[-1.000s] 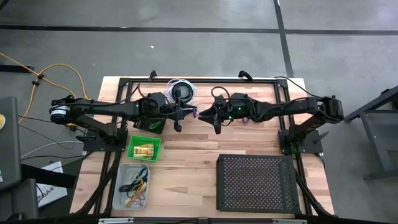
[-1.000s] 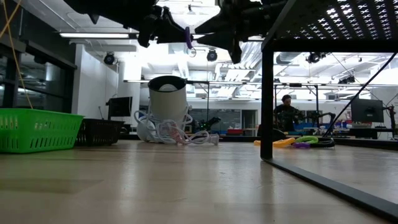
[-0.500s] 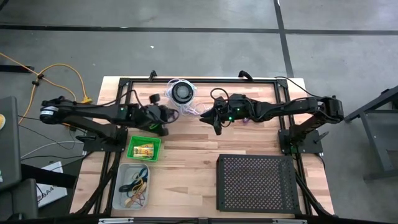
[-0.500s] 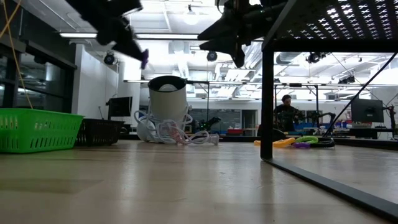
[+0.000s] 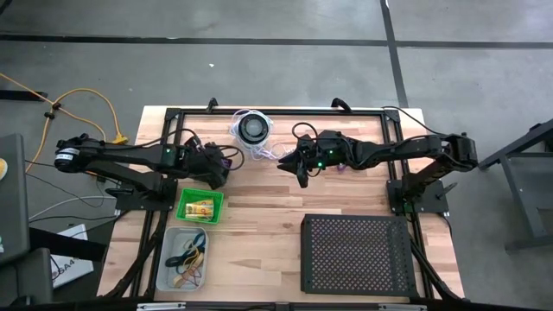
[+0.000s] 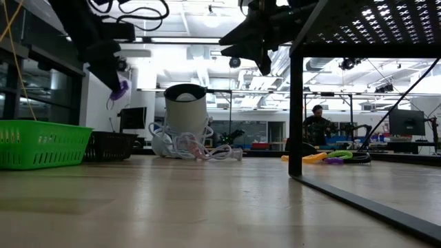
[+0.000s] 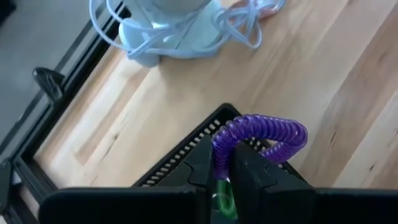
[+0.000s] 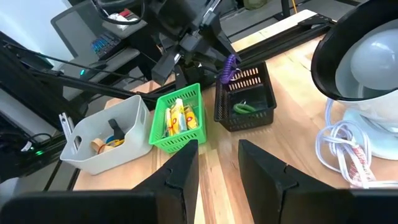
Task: Pick & Place Office Desk Supplies
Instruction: Put the purple coil keychain into the black bin
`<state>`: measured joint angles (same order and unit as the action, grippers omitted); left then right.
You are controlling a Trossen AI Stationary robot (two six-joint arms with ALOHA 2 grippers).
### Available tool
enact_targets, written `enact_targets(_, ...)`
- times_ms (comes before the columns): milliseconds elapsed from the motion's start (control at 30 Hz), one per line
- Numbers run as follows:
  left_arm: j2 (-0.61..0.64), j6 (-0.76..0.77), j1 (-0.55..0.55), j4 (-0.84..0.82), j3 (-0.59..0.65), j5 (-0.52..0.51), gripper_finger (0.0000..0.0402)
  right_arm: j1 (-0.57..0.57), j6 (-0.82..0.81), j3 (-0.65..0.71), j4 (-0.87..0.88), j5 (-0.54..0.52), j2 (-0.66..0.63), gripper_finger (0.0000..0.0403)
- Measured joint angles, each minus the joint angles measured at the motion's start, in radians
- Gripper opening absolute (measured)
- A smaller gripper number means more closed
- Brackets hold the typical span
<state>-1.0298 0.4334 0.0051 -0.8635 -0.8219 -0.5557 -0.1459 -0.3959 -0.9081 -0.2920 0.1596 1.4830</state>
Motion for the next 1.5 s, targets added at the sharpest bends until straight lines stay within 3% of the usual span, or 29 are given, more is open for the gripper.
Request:
enact_targets(333,0.0,0.081,0.0,-0.011,0.0,0.0,0.0028,0.0,0.0,0.0,-0.002,0.0,0.0,0.01)
enact_targets(767,0.0,0.405,0.014,-0.046,0.141,0.028,0.0028,0.0,0.0,0.0,-0.002,0.0,0.0,0.01)
enact_targets(1133,0.0,0.415,0.058,0.008,0.217,0.077,0.0029,0.0,0.0,0.0,-0.002,0.0,0.0,0.01)
enact_targets(1500,0.0,0.405,0.058,0.01,0.217,0.077,0.01,0.0,0.0,0.0,-0.002,0.0,0.0,0.01)
